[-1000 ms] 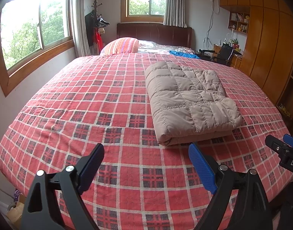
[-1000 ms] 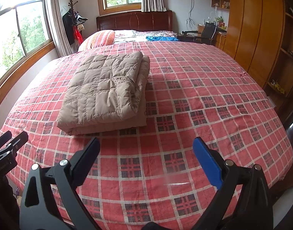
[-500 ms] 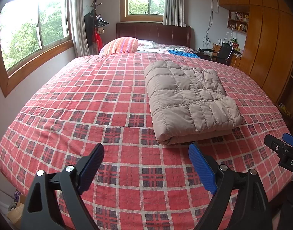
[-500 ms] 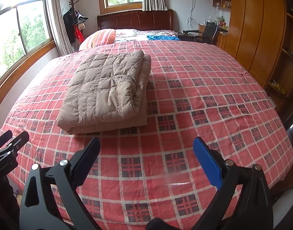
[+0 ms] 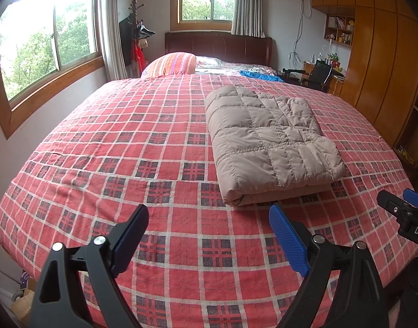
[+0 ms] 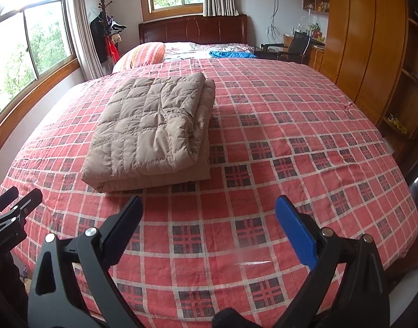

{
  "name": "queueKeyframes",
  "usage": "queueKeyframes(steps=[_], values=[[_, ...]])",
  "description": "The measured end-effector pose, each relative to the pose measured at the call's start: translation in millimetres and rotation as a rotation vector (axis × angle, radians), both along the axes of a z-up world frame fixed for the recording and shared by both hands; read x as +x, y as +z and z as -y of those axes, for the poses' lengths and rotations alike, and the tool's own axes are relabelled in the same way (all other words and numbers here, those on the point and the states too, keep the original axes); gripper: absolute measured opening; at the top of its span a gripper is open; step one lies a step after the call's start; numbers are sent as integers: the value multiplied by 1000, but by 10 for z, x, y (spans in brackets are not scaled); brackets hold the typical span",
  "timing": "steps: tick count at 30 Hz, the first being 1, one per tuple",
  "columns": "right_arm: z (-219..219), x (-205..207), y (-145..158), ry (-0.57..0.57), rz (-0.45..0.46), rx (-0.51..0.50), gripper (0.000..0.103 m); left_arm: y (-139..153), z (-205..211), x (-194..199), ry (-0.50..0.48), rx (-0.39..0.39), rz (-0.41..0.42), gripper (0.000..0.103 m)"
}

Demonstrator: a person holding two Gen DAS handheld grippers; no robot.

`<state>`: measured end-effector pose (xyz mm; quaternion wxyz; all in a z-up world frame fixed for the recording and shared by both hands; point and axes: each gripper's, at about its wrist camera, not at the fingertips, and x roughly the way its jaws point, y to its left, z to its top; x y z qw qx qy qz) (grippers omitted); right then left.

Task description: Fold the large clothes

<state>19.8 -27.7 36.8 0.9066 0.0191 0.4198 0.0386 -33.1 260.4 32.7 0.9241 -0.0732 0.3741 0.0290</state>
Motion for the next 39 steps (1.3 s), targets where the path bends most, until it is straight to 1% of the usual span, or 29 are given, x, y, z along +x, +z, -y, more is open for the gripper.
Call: queueKeyframes(steps=[34,39], values=[[-18,-14,10,-6,0,-2,97,3,0,4,-2,0,0,90],[39,25,34,-20,5,11,97,15,-9,37,2,17,8,90]])
